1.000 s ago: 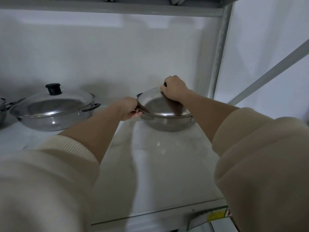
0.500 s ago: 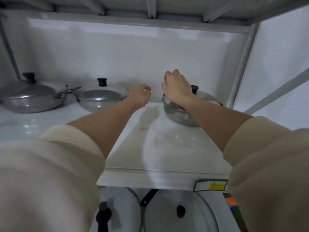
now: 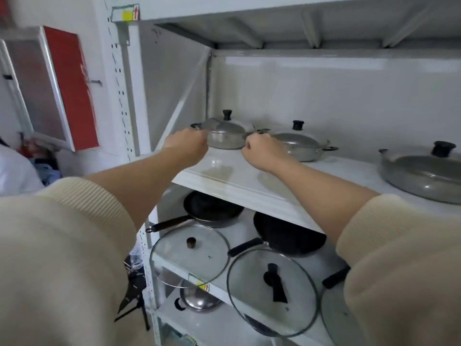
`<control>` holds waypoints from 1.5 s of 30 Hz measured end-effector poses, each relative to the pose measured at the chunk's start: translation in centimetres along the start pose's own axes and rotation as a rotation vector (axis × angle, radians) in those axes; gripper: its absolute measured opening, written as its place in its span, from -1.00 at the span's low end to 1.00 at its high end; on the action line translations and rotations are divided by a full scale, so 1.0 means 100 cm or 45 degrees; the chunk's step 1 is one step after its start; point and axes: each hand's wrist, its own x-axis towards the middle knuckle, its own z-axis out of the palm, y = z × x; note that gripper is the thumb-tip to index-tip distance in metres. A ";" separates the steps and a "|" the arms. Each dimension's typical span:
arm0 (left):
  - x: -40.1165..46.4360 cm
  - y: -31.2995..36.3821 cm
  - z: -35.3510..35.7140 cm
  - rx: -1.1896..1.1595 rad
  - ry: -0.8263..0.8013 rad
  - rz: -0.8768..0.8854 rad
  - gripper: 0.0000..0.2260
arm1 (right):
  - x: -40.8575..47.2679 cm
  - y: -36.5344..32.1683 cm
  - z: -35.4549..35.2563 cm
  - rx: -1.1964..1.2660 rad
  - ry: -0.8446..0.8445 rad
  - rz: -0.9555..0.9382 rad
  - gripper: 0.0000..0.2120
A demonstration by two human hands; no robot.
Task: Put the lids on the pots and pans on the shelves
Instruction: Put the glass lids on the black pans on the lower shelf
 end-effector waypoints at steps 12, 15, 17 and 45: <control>-0.075 -0.155 0.081 -0.005 -0.263 0.070 -0.75 | -0.043 -0.140 0.135 0.068 -0.135 0.186 -0.81; -0.083 -0.170 0.125 -0.015 -0.318 0.082 -0.80 | -0.051 -0.143 0.177 0.068 -0.196 0.237 -0.82; -0.083 -0.177 0.163 -0.015 -0.339 0.094 -0.85 | -0.054 -0.137 0.210 0.074 -0.215 0.265 -0.83; 0.035 -0.176 0.476 -0.163 -0.611 0.103 -0.67 | 0.020 -0.072 0.512 -0.202 -0.403 0.076 -0.76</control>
